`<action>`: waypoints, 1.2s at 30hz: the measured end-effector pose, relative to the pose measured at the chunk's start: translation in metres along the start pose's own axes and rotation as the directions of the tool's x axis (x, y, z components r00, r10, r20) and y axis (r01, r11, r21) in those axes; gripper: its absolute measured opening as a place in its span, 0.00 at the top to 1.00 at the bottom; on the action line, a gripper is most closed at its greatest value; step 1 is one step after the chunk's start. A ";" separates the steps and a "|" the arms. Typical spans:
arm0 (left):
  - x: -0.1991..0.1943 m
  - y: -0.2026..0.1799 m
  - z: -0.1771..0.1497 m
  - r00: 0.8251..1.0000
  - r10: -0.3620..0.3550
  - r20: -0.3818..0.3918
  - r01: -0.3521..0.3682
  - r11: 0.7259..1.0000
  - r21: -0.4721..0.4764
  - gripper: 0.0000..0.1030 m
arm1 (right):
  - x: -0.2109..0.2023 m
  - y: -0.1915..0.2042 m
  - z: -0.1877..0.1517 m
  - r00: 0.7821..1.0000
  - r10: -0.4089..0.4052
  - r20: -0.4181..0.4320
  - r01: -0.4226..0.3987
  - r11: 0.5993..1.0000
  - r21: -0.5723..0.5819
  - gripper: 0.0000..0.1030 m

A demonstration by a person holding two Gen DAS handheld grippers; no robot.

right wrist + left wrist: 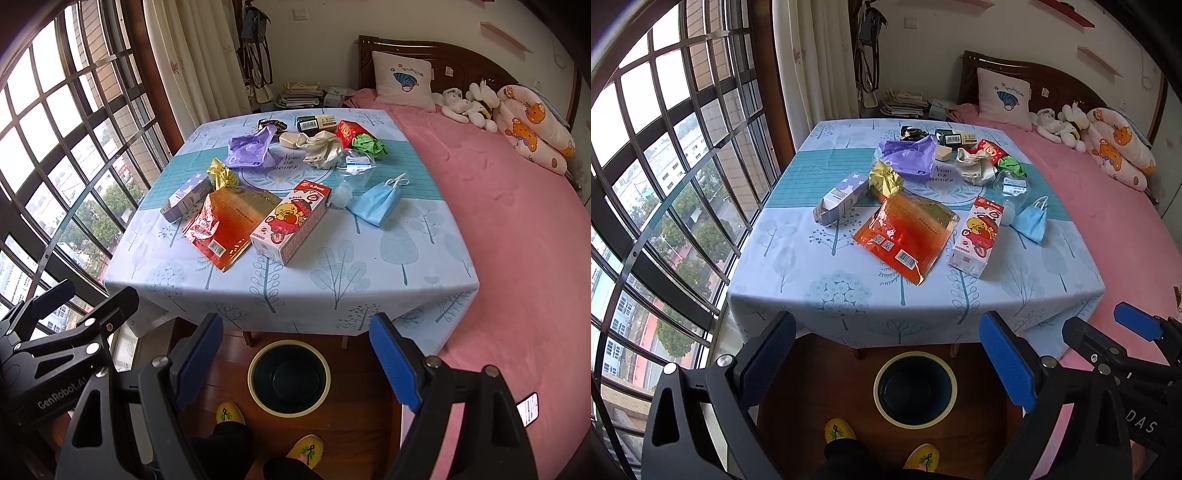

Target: Collect trash

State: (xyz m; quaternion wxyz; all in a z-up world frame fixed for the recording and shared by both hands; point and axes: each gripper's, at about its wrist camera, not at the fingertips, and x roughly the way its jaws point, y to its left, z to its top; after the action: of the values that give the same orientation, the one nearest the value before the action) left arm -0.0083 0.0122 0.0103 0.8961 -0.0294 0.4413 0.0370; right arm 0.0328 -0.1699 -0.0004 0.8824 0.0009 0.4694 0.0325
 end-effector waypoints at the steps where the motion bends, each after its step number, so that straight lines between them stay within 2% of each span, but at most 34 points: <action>1: 0.000 0.000 0.000 1.000 0.000 0.000 0.000 1.000 0.000 0.05 | 0.000 0.000 0.000 1.000 0.001 0.000 -0.001 1.000 0.000 0.20; 11: -0.010 0.003 0.011 0.999 0.039 0.014 -0.039 0.999 -0.001 0.05 | -0.001 0.009 0.012 0.999 0.045 0.015 -0.045 0.999 0.002 0.20; 20: -0.012 0.016 0.029 0.995 0.074 0.072 -0.074 0.997 -0.008 0.05 | 0.002 0.013 0.029 0.996 0.062 0.058 -0.062 0.998 -0.015 0.20; 30: 0.019 0.056 0.088 0.990 0.073 0.123 -0.076 0.997 0.020 0.05 | 0.029 0.048 0.079 0.996 0.013 0.090 -0.013 1.000 -0.006 0.20; 36: 0.065 0.097 0.136 0.996 0.048 0.069 -0.050 0.998 0.031 0.05 | 0.069 0.073 0.114 1.000 -0.007 0.029 0.006 0.999 0.050 0.20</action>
State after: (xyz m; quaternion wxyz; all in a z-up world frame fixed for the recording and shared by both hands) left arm 0.1293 0.1225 0.0398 0.9099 -0.0027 0.4116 0.0527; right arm 0.1618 -0.0902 0.0090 0.8890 0.0216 0.4571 0.0178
